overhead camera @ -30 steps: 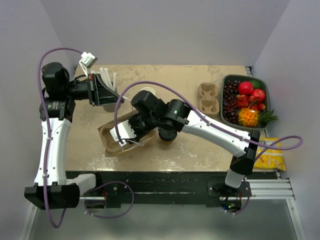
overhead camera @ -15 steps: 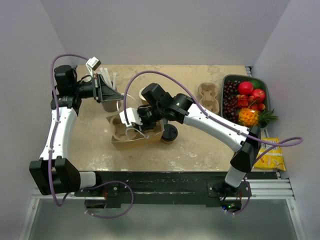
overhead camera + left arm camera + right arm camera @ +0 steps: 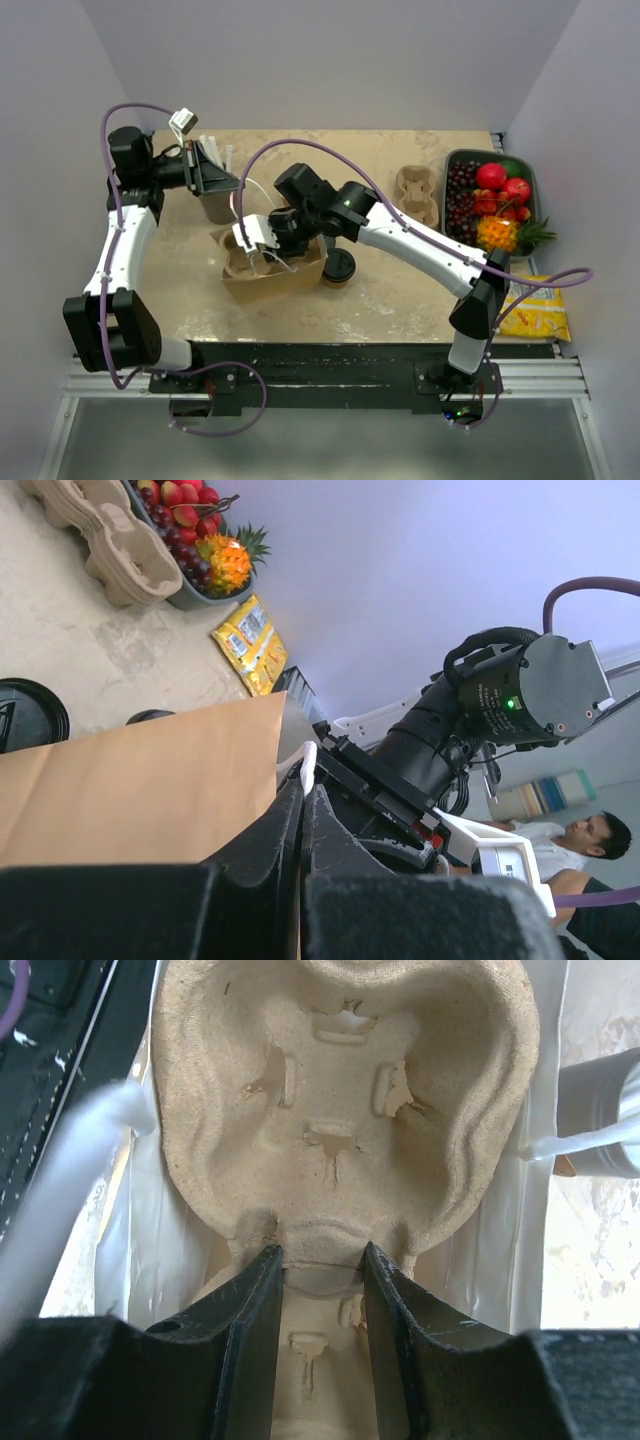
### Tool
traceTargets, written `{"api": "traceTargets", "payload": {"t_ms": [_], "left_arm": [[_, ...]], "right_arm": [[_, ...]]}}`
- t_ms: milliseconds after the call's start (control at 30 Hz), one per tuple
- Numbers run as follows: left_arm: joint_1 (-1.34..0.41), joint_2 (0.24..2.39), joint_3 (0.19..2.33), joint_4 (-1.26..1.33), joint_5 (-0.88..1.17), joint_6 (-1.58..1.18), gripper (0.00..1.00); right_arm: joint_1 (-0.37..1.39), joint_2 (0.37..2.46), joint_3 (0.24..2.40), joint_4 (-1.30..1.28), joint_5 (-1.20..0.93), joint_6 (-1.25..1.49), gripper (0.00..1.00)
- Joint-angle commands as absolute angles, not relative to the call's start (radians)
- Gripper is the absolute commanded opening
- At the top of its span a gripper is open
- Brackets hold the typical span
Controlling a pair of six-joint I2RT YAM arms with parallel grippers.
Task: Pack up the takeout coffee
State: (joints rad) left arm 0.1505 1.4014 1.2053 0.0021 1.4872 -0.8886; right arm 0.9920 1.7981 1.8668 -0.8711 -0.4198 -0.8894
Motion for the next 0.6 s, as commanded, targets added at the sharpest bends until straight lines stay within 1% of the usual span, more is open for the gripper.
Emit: {"api": "traceTargets", "payload": {"t_ms": [0, 200, 300, 367, 467, 567], "left_arm": [[0.166, 1.402, 1.190, 0.126, 1.643, -0.946, 0.00], [0.181, 1.397, 1.170, 0.136, 1.652, -0.945, 0.00], [0.181, 1.397, 1.166, 0.147, 1.649, -0.948, 0.00], [0.183, 1.397, 1.166, 0.155, 1.646, -0.948, 0.00], [0.183, 1.394, 1.163, 0.178, 1.641, -0.959, 0.00], [0.183, 1.394, 1.160, 0.210, 1.631, -0.977, 0.00]], "right_arm": [[0.988, 1.778, 1.890, -0.939, -0.377, -0.939, 0.00], [0.982, 1.740, 1.885, -0.922, -0.379, -0.950, 0.00], [0.982, 1.736, 1.908, -0.920, -0.315, -0.939, 0.00], [0.982, 1.756, 1.949, -0.956, -0.250, -0.936, 0.00], [0.983, 1.784, 2.012, -1.021, -0.210, -0.945, 0.00], [0.982, 1.776, 2.017, -1.046, -0.239, -0.950, 0.00]]}}
